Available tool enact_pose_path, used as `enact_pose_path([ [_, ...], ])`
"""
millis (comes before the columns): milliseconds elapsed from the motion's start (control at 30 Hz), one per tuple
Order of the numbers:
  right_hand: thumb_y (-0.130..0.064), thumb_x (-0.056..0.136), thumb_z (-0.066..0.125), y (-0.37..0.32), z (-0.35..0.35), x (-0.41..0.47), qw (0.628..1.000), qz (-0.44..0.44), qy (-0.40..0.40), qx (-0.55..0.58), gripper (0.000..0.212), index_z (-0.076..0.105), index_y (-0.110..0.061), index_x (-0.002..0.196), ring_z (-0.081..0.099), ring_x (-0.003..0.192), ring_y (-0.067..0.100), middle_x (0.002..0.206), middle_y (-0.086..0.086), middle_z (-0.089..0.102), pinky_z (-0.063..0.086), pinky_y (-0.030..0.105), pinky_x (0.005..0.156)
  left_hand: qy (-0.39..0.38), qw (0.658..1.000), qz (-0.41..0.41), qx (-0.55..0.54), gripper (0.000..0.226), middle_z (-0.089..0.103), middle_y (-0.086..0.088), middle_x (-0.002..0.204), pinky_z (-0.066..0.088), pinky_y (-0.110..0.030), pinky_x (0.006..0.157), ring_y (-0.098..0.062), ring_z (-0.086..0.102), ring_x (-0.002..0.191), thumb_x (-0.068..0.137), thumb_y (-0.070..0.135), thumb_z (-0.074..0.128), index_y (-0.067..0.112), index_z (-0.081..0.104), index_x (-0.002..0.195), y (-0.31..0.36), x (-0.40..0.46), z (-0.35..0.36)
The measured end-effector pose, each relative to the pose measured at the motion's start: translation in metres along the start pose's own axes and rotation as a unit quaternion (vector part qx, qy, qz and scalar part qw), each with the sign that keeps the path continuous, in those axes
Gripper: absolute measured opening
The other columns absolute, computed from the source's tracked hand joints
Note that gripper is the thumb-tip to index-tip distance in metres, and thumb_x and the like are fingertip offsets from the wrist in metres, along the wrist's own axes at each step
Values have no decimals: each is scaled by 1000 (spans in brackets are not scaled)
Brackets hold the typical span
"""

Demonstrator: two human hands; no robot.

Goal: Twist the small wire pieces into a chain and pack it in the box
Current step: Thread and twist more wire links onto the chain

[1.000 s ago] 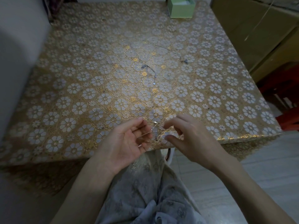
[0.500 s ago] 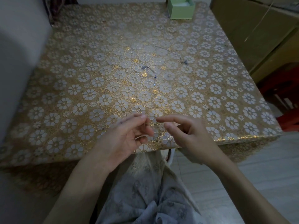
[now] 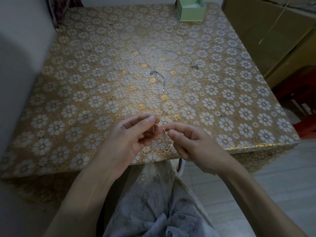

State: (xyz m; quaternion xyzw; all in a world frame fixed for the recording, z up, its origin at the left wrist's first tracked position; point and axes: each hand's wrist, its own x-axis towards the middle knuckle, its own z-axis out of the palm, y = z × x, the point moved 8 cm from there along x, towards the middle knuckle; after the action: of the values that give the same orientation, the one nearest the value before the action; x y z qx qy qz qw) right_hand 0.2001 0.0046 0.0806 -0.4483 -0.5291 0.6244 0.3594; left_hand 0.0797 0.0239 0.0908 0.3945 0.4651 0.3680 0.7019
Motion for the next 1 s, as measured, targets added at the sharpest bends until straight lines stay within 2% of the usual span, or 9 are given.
enact_pose_path([
  [67, -16, 93, 51, 1, 1, 0, 1000, 13, -8, 0, 16, 67, -20, 91, 25, 37, 6, 43, -8, 32, 22, 16, 37, -9, 1000, -3, 5, 14, 65, -3, 68, 43, -17, 54, -10, 53, 61, 71, 26, 62, 18, 74, 73, 1, -1, 2],
  [133, -14, 92, 52, 2, 3, 0, 1000, 24, -20, 5, 15, 64, -17, 84, 25, 35, 5, 42, -10, 34, 21, 16, 36, -16, 1000, -5, 12, 15, 62, -3, 65, 36, -15, 46, -8, 47, 56, 72, 26, 62, 17, 73, 74, 1, -2, 3],
  [200, -10, 94, 50, 4, 2, 0, 999, 33, -10, 17, 19, 61, -17, 79, 24, 34, 4, 41, -10, 34, 19, 16, 35, -10, 1000, -12, 16, 15, 61, -1, 62, 36, -16, 48, -8, 47, 56, 72, 26, 62, 18, 74, 74, 0, -1, 2],
  [300, -9, 92, 54, 4, -7, -1, 998, 39, 46, 5, 17, 60, -14, 77, 25, 34, 5, 41, -7, 32, 21, 15, 35, 11, 1000, -14, 12, 13, 65, 2, 68, 39, -25, 65, -6, 55, 60, 69, 25, 63, 20, 75, 70, -1, 0, 0],
  [367, -9, 91, 56, 3, -10, -2, 997, 37, 62, -5, 13, 60, -11, 80, 28, 34, 4, 41, -7, 34, 25, 14, 36, 18, 1000, -9, 6, 12, 68, 4, 73, 40, -27, 70, -5, 58, 61, 67, 24, 64, 21, 75, 69, -1, 1, -1],
  [600, -9, 91, 56, -3, -13, -3, 995, 23, 97, -31, 13, 59, -12, 79, 27, 34, 4, 40, -10, 35, 23, 15, 36, 25, 994, 7, -106, 10, 63, 1, 61, 52, -18, 61, -9, 60, 63, 69, 15, 60, 8, 66, 71, -2, 3, 0],
  [800, -9, 92, 55, -1, -25, -4, 981, 18, 190, -34, 13, 59, -16, 81, 26, 34, 6, 36, -10, 36, 20, 20, 39, 28, 989, 36, -138, 8, 55, 2, 56, 49, -17, 59, -10, 57, 60, 73, 15, 58, 8, 63, 72, -2, 0, 6],
  [900, -9, 92, 54, 3, -25, -4, 978, 40, 200, -42, 13, 58, -16, 82, 26, 34, 7, 35, -10, 36, 20, 22, 41, 7, 989, 45, -138, 7, 53, 1, 56, 48, -17, 60, -10, 55, 61, 75, 14, 64, 9, 65, 70, -1, -1, 12],
  [1000, -9, 92, 54, 7, -21, -3, 980, 64, 190, -14, 9, 56, -14, 84, 27, 33, 5, 35, -9, 36, 22, 19, 38, 6, 989, 41, -143, 8, 49, 0, 55, 45, -16, 52, -10, 50, 57, 76, 13, 61, 8, 63, 70, -3, -1, 13],
])
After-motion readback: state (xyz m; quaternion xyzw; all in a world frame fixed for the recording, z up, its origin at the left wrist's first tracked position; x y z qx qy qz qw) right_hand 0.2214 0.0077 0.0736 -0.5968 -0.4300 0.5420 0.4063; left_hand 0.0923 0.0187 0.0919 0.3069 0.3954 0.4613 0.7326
